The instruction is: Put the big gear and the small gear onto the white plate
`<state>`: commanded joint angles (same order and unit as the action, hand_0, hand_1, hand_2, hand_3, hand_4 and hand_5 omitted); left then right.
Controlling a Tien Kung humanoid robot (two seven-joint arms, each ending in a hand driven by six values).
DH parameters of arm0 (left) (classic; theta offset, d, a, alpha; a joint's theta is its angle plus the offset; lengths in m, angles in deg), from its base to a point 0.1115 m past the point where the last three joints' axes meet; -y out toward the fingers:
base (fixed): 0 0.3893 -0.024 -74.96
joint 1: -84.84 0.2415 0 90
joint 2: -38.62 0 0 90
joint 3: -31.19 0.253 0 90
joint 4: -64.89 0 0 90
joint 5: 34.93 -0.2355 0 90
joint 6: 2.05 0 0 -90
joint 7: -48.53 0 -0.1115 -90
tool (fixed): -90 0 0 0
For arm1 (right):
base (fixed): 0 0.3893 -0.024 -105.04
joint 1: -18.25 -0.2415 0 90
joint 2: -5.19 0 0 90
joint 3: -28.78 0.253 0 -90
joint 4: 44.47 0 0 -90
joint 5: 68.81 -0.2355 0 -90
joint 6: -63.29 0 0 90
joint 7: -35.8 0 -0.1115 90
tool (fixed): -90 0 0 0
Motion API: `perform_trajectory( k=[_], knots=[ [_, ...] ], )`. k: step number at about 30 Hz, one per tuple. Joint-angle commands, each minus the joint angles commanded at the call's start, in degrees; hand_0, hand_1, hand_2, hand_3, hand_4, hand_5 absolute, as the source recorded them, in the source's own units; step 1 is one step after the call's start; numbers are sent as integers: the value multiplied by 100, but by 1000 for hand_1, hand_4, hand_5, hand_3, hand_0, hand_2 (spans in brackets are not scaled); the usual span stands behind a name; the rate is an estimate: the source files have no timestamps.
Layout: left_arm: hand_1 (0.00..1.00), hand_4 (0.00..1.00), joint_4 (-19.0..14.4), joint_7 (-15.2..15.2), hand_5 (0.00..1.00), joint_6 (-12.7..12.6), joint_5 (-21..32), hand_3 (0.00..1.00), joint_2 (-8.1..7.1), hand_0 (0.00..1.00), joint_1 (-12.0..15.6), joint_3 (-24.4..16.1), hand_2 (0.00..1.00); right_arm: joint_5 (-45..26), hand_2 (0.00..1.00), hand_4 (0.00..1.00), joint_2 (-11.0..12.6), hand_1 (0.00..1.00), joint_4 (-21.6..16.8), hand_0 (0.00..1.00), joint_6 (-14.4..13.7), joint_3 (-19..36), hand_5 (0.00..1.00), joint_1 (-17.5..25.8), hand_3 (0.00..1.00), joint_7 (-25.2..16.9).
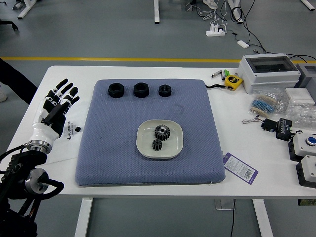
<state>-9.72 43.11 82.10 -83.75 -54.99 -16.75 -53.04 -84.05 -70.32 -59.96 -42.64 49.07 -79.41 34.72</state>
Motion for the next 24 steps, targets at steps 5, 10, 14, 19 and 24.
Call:
perform_trajectory(
  k=[5,10,14,19,24],
  knots=[
    [821,895,-7,-36,210,13,-13,825,13,823,45,-74,879,-31,728,835,6,657,0,652,6,-17,678,-16,574,-8],
    [820,895,-20,-53,204,32,-35,827,48,828,65,-97,884,-51,728,835,9,657,1,652,11,-30,678,-36,574,-14],
    [821,894,-15,14,190,166,-66,823,65,830,59,-123,879,-59,728,835,13,657,1,651,18,-33,679,-55,574,-15],
    [866,900,-17,61,258,302,-137,829,91,845,66,-162,891,-23,728,834,15,657,2,651,20,-18,677,-67,574,-2],
    [886,911,5,76,483,431,-261,841,112,864,84,-219,926,3,728,835,12,657,2,652,16,-4,678,-69,574,10]
  ],
)
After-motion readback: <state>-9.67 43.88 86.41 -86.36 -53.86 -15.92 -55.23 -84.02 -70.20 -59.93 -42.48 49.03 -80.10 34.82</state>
